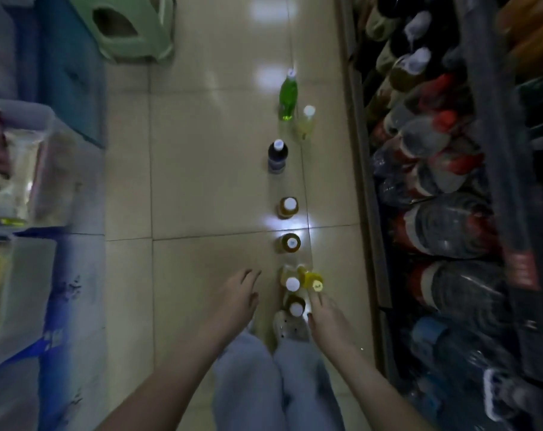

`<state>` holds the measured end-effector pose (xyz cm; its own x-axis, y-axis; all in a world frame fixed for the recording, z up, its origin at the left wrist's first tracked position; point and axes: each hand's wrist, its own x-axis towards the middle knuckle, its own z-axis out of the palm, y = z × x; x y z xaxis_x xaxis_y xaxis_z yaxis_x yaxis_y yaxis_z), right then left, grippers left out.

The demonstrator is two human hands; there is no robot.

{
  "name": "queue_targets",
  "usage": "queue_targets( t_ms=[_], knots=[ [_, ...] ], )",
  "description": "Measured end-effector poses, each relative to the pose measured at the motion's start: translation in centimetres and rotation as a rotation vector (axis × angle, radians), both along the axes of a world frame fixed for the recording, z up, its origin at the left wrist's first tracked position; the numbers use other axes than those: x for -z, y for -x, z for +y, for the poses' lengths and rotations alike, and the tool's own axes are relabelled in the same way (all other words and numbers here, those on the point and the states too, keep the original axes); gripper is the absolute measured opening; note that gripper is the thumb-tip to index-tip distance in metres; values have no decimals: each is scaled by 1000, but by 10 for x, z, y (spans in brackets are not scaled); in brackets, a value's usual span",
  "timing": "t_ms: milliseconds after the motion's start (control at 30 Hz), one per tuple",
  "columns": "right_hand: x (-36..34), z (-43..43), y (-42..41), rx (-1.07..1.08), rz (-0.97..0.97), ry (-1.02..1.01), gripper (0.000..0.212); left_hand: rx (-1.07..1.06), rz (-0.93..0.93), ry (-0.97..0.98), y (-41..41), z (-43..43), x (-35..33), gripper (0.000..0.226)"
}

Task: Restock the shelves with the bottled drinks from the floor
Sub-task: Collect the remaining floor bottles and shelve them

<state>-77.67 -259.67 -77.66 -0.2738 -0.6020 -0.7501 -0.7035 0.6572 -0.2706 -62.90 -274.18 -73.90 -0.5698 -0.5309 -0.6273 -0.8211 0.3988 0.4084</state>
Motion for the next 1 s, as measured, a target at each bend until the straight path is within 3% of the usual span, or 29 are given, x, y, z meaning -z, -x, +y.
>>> queue_targets(
  t_ms=[200, 367, 467, 567, 700, 867, 1000],
  knots=[
    [126, -21, -17, -151, -33, -82, 67, -89, 23, -14, -12, 7, 100, 51],
    [182, -39, -24, -363, 100, -125, 52, -142, 30, -44, -18, 1, 143, 54],
    [175, -45, -22, -432, 127, -126, 51, -160, 62, -87, -19, -6, 139, 54],
    [127, -41, -20, -302, 68, -32, 58, -106, 57, -135, -21, -14, 110, 56],
    [10, -33, -15, 39, -59, 235, 34, -6, 37, -232, -22, -22, 35, 68],
    [-173, -43, -10, 301, -230, 490, 16, 113, 87, -258, -22, -26, -92, 85],
    [-296, -44, -8, 414, -310, 625, 17, 123, 198, -273, -17, -37, -199, 65]
  ],
)
